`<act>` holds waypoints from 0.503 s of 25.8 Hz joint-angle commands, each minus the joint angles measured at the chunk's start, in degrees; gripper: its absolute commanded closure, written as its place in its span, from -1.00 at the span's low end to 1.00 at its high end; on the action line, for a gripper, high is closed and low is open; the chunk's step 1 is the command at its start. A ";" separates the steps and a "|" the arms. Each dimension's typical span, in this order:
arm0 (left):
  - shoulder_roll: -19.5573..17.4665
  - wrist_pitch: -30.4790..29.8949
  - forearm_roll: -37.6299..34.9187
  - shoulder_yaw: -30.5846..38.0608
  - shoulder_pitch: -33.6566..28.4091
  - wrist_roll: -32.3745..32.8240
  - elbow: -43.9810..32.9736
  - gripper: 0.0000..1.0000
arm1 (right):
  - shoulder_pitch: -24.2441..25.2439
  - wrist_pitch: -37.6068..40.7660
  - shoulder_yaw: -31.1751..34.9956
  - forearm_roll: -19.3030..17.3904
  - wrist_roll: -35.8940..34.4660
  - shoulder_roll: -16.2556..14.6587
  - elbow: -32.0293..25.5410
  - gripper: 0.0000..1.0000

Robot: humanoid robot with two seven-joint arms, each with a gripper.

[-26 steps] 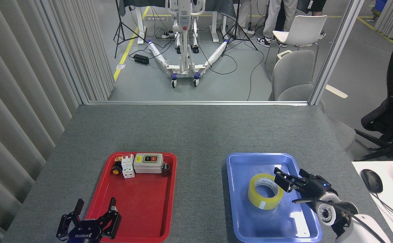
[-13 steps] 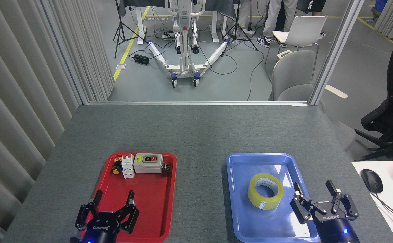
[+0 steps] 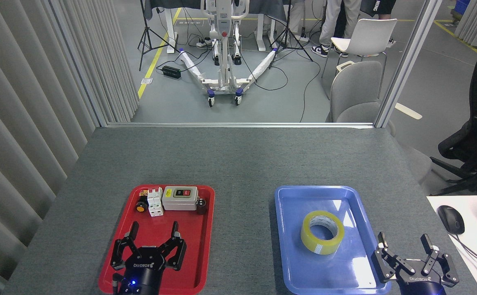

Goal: Place and move tape with both arms

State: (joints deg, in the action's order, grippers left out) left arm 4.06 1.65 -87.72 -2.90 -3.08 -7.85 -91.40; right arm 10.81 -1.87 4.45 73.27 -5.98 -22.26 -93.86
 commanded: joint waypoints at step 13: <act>-0.20 0.28 0.18 -0.26 0.09 -0.14 0.16 -0.99 | 0.88 -0.59 -1.55 -0.15 0.09 -1.65 -0.01 -1.00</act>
State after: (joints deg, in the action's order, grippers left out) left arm 3.96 1.95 -87.61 -3.17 -2.99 -7.98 -91.27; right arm 11.75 -2.31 4.14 73.25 -5.85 -23.12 -93.86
